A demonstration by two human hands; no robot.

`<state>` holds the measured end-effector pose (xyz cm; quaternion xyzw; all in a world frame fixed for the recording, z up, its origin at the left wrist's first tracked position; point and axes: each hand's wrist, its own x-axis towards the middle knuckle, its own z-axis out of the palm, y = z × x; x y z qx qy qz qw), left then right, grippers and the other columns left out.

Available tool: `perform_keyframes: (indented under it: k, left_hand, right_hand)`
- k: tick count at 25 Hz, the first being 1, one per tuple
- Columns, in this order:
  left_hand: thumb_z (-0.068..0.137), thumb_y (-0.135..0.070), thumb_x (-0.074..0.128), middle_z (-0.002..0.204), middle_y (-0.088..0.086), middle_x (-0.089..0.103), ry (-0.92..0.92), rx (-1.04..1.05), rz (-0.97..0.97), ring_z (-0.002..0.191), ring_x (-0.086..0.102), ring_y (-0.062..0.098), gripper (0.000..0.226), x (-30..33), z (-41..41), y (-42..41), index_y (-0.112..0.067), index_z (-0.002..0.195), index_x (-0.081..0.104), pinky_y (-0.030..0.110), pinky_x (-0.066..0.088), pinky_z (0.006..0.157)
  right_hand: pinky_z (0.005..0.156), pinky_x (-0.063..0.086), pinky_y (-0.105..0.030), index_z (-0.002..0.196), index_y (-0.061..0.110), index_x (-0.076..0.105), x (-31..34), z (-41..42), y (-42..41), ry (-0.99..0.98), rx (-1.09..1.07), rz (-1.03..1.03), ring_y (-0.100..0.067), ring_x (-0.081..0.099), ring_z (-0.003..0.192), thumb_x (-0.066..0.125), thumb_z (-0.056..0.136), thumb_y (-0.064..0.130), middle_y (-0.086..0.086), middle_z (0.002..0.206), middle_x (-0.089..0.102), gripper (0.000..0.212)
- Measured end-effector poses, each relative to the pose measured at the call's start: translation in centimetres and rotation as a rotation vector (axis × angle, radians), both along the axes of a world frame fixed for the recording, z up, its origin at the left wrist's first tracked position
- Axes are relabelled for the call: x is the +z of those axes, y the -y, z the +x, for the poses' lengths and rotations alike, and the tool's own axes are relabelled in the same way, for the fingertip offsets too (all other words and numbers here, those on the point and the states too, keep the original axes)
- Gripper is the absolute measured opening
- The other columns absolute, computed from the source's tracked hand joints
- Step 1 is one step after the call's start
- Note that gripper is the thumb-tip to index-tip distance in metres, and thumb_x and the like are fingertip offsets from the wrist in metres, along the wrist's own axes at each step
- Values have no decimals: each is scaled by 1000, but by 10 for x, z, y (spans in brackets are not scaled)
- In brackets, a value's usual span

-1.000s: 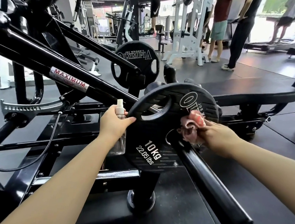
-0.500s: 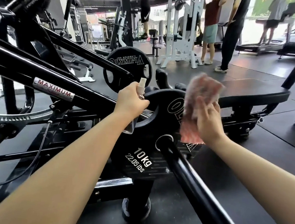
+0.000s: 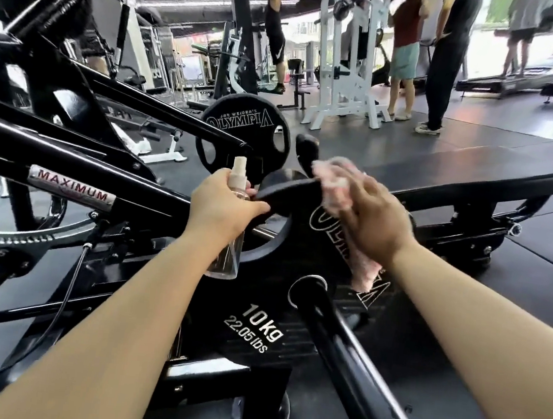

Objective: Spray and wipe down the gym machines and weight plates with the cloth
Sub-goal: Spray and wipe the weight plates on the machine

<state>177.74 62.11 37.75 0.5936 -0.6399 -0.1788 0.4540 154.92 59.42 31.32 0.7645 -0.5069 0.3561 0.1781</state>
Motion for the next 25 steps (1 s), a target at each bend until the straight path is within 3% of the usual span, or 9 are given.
perform_keyframes:
  k: [3, 6, 8, 10, 13, 17, 20, 23, 25]
  left_hand:
    - [68, -15, 81, 79, -14, 62, -34, -9, 25, 82, 60, 10, 32, 0, 0, 6, -16, 91, 59, 24, 46, 74]
    - [69, -14, 80, 80, -13, 62, -27, -21, 19, 84, 61, 11, 29, 1, -2, 5, -21, 83, 56, 23, 44, 74]
    - [69, -15, 80, 82, -13, 63, -25, -19, 13, 86, 62, 12, 31, 0, 1, 3, -25, 79, 53, 27, 48, 78]
    - [70, -16, 81, 86, -11, 64, -22, -7, 5, 90, 62, 14, 31, -3, 5, 0, -26, 79, 53, 31, 50, 84]
    - [68, -17, 83, 88, -5, 66, -50, 22, -16, 89, 64, 18, 32, -11, 13, -3, -27, 77, 53, 35, 50, 86]
    - [70, -10, 81, 87, -8, 66, -173, 37, -18, 83, 61, 12, 30, -26, 28, -12, -24, 80, 57, 28, 48, 84]
    - [71, -8, 80, 87, -10, 64, -237, 40, 3, 80, 60, 6, 28, -36, 40, -17, -20, 85, 59, 20, 45, 76]
    - [72, -9, 79, 92, -6, 65, -274, 44, 52, 82, 61, 7, 28, -44, 49, -19, -22, 85, 58, 23, 45, 79]
    - [72, -11, 80, 92, -4, 65, -251, 57, 83, 84, 61, 10, 28, -45, 52, -20, -22, 85, 57, 29, 47, 83]
  right_hand:
    - [101, 31, -29, 140, 5, 40, -34, -31, -6, 309, -48, 106, -38, 48, 123, 33, 95, 35, -21, 138, 47, 54]
    - [84, 37, -37, 116, -2, 55, -40, -31, -14, 652, -245, 298, -45, 53, 108, 36, 100, 24, -30, 118, 57, 36]
    - [88, 37, -40, 107, -3, 58, -24, -12, -16, 721, -216, 164, -42, 54, 108, 34, 99, 30, -28, 115, 59, 41]
    - [111, 25, -47, 126, 8, 57, -6, 24, -21, 538, -65, 64, -30, 42, 131, 28, 97, 38, -15, 136, 52, 51]
    - [114, -1, -50, 142, 23, 40, -9, 68, -25, 98, 62, -56, -27, 14, 144, 26, 96, 42, -6, 151, 33, 52]
    - [110, 13, -55, 128, 31, 55, -55, 33, -14, -515, 107, -252, -31, 27, 135, 40, 89, 33, -7, 146, 36, 42]
    - [107, 23, -53, 123, 27, 47, -80, 9, -16, -562, 69, -207, -31, 37, 128, 40, 84, 27, -5, 138, 39, 40]
    - [90, 48, -51, 107, 22, 58, -99, -6, -33, -499, 42, -135, -33, 63, 107, 34, 93, 27, -8, 117, 66, 28]
    - [79, 53, -46, 91, 20, 72, -102, -13, -49, -380, 32, -147, -30, 70, 90, 16, 104, 32, -10, 101, 72, 59]
